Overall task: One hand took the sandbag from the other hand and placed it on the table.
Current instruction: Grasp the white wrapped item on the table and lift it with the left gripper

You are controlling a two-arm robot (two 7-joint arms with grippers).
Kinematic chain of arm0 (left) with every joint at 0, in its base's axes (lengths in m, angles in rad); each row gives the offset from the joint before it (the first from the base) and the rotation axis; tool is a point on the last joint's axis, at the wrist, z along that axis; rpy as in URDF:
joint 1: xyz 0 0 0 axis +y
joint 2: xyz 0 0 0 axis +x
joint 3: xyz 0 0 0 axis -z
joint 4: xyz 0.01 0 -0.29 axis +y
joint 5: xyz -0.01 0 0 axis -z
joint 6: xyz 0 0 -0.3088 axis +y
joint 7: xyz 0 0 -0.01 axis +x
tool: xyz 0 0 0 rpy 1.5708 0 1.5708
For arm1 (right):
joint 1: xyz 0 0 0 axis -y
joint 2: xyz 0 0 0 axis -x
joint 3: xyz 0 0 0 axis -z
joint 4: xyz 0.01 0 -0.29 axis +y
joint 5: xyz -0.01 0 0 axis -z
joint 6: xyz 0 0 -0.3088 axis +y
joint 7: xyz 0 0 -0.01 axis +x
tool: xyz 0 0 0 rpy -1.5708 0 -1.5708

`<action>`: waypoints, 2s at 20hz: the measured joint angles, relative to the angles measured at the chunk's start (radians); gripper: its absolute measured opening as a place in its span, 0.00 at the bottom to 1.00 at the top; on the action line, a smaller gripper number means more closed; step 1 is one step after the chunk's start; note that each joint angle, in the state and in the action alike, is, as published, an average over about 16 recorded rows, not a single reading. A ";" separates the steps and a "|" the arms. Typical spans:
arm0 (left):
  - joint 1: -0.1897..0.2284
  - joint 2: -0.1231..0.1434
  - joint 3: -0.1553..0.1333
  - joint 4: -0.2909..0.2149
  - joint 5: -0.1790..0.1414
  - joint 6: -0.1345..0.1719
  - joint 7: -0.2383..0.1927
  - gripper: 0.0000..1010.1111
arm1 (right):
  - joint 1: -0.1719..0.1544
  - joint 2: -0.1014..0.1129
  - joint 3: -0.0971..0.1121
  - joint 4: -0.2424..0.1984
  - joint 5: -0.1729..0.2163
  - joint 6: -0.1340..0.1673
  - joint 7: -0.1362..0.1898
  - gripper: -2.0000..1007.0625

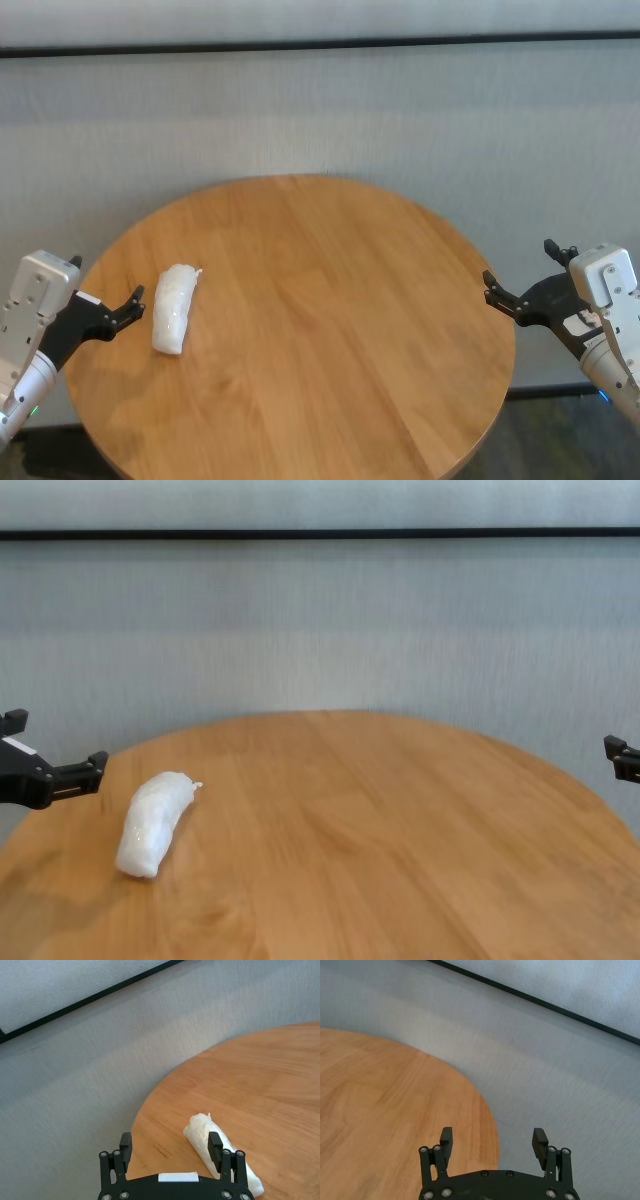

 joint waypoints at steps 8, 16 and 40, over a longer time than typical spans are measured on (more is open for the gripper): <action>0.000 0.000 0.000 0.000 0.000 0.000 -0.001 0.99 | 0.000 0.000 0.000 0.000 0.000 0.000 0.000 0.99; -0.004 -0.003 -0.006 0.008 -0.020 -0.002 -0.050 0.99 | 0.000 0.000 0.000 0.000 0.000 0.000 0.000 0.99; -0.078 -0.076 -0.013 0.085 -0.121 0.202 -0.257 0.99 | 0.000 0.000 0.000 0.000 0.000 0.000 0.000 0.99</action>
